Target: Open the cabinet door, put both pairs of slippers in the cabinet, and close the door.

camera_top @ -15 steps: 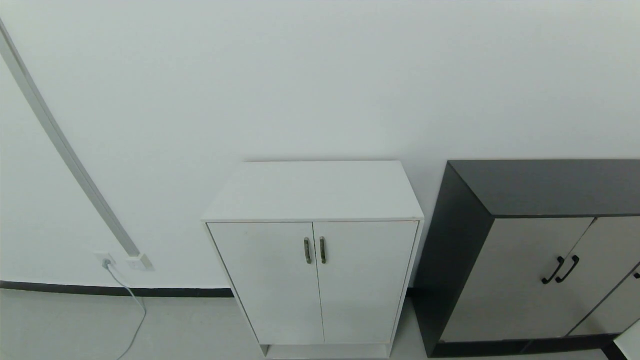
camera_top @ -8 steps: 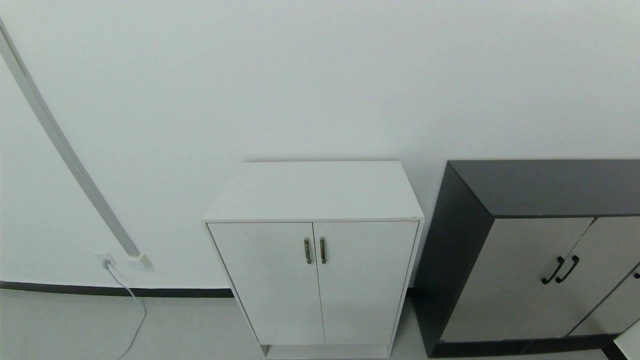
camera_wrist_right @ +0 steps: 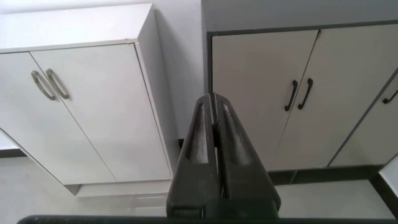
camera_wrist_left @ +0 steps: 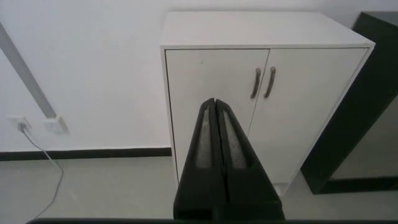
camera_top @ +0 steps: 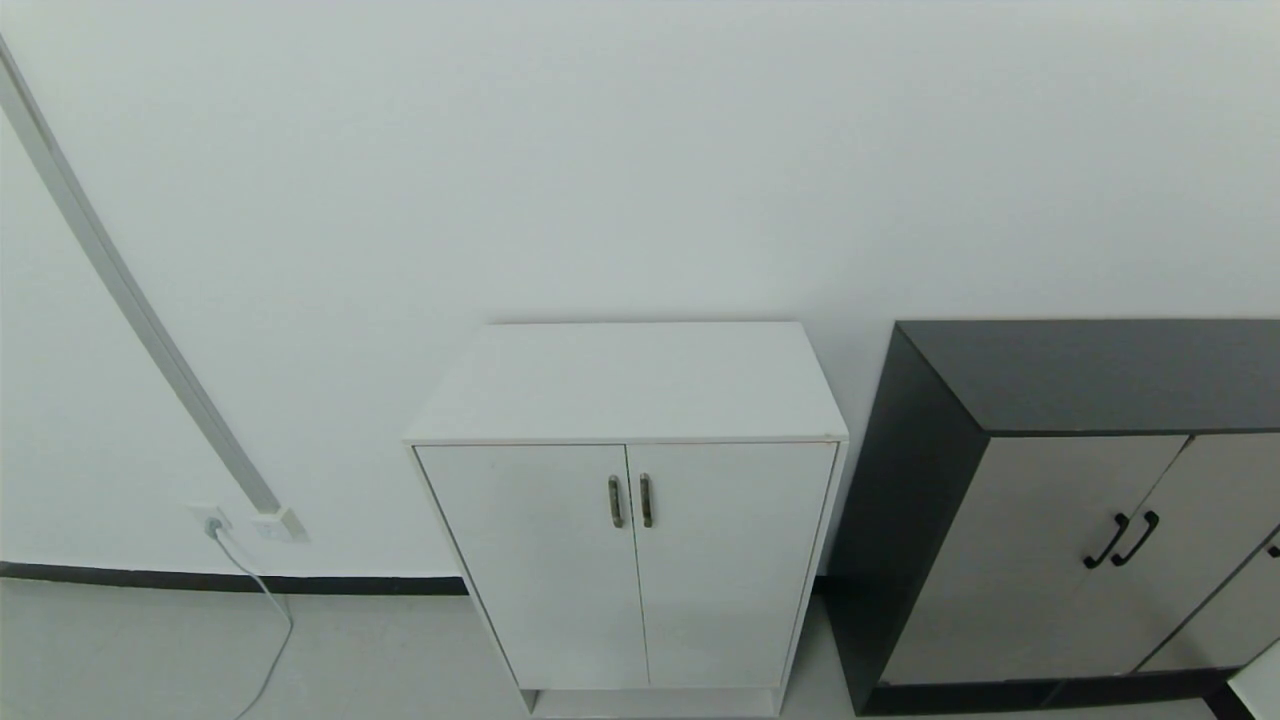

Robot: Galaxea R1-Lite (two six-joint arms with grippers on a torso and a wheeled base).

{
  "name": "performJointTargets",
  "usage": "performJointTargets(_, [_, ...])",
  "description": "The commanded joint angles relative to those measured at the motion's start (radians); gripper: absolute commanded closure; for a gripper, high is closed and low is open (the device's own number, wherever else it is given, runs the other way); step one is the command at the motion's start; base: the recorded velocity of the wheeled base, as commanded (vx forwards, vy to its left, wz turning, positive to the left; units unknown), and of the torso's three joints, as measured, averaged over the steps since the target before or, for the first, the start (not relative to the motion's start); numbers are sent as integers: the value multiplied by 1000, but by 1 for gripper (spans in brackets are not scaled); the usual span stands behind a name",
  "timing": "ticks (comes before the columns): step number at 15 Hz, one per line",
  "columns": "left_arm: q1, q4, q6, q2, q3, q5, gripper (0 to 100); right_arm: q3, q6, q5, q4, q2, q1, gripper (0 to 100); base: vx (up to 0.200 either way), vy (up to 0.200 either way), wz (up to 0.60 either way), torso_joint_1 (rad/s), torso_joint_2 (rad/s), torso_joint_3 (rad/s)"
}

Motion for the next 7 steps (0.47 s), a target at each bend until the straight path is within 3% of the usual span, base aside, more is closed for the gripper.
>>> performJointTargets(1, [0,0,0,0,0,0,100,0,0,0,-1,0,0,100,0,0,0,0,0,0])
performJointTargets(7, [0,0,0,0,0,0,100,0,0,0,-1,0,0,100,0,0,0,0,0,0])
